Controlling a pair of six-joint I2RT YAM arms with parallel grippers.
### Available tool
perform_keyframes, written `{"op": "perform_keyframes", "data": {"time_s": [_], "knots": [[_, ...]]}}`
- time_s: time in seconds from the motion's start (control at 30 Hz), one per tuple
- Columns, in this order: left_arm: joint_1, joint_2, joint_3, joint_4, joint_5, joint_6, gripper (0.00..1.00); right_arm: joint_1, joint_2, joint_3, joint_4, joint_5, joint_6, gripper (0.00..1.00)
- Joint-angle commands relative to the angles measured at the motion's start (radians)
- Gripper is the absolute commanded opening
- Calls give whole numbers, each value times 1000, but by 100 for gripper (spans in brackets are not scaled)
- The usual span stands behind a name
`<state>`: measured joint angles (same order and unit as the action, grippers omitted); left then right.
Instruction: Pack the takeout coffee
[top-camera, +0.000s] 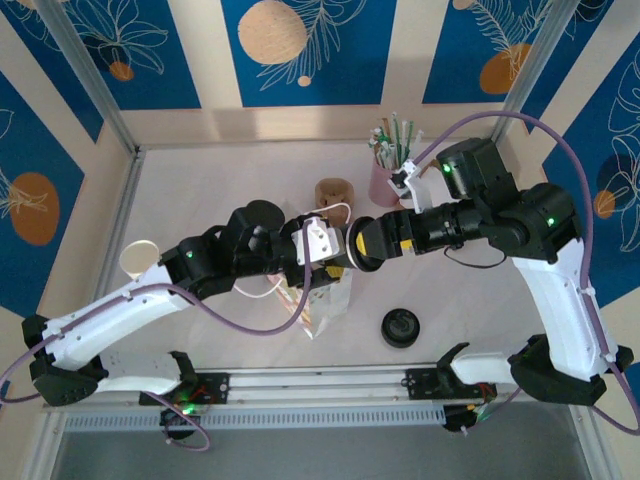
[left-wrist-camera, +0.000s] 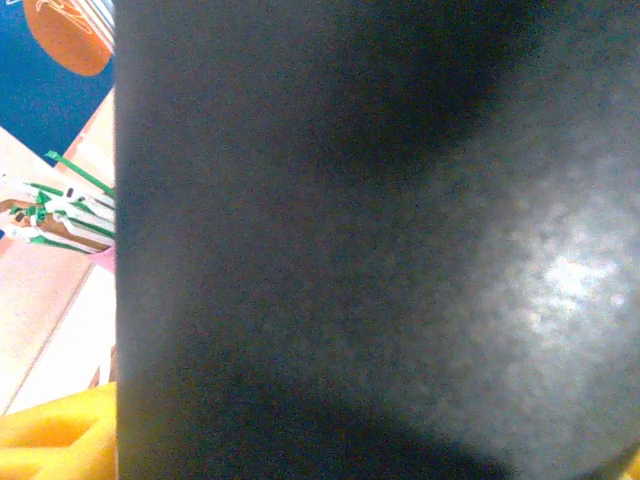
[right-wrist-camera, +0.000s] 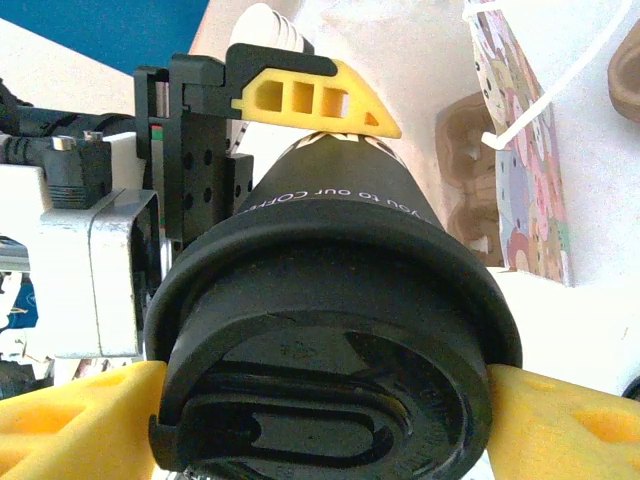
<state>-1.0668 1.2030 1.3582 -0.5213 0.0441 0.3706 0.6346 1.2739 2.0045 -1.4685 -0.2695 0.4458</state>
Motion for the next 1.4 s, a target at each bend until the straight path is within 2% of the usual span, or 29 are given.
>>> {"op": "perform_keyframes", "data": {"time_s": [0.0, 0.5, 0.8, 0.9, 0.97, 1.23, 1.37], "knots": [[-9, -12, 2, 98, 14, -34, 72, 10, 13, -15, -8, -55, 8, 79], [-9, -11, -1, 118, 17, -80, 73, 27, 11, -15, -11, -23, 11, 79], [-9, -11, -2, 132, 17, -99, 82, 30, 13, -6, -4, -17, 13, 69], [-9, -14, -2, 134, 9, -104, 90, 30, 13, -2, -5, -13, 16, 68], [-9, -22, -2, 130, -7, -109, 100, 30, 13, 2, -7, -9, 16, 68], [-9, -115, -1, 76, -74, -141, 100, 29, 28, 39, -28, 26, 26, 68], [-9, -213, -37, 31, -117, -186, 100, 27, 44, 64, -37, 41, 34, 68]]}}
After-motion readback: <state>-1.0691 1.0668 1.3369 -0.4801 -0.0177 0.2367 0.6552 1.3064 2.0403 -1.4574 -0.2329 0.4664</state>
